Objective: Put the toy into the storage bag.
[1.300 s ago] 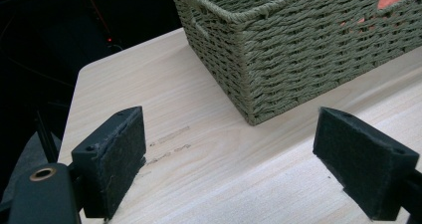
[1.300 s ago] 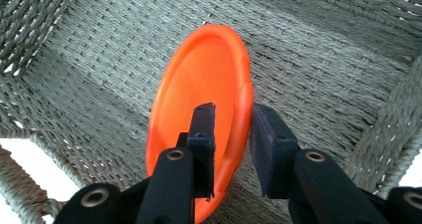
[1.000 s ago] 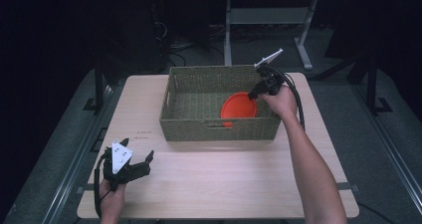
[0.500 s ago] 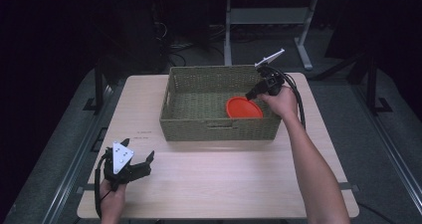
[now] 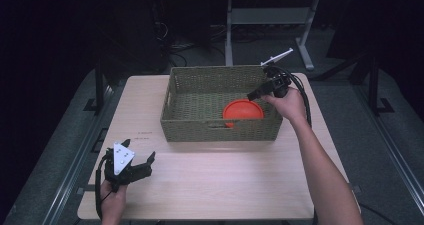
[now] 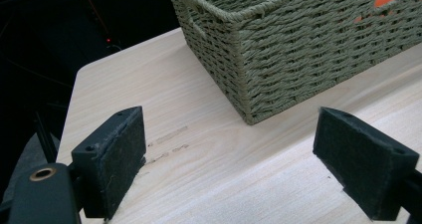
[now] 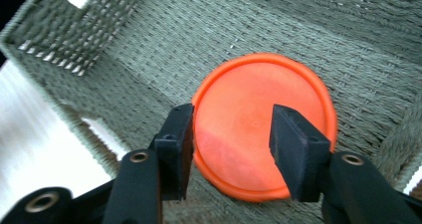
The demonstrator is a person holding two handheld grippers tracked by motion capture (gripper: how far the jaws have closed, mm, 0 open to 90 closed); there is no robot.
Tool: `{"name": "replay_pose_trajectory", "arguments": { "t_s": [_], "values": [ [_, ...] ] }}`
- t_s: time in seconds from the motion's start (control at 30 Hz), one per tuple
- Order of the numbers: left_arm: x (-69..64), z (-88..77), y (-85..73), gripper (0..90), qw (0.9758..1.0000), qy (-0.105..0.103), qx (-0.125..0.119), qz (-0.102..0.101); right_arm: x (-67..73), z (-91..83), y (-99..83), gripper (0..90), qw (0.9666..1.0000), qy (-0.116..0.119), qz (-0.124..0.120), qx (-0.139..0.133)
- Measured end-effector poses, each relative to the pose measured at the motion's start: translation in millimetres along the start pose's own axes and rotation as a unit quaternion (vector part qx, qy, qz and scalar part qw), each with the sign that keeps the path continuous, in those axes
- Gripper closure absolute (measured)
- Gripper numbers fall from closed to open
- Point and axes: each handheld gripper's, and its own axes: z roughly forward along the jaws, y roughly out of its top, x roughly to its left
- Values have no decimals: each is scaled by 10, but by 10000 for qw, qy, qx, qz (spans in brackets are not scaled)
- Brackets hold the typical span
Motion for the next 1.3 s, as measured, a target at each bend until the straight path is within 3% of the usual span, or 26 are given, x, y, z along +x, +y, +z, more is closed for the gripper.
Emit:
{"name": "replay_pose_trajectory", "arguments": {
  "t_s": [0.5, 0.97, 1.3],
  "values": [
    [-19, 17, 3, 127, 10000, -11, 2, 25, 11, -300, -265, 417, 9990, 352, -4, -279],
    [-23, 29, 4, 127, 10000, -13, 17, 16, 9, -513, -478, 379, 9980, 417, -77, -471],
    [-30, 25, 5, 127, 10000, -19, 3, 25, 96, -651, -683, 344, 9967, 483, -279, -583]
  ]
}}
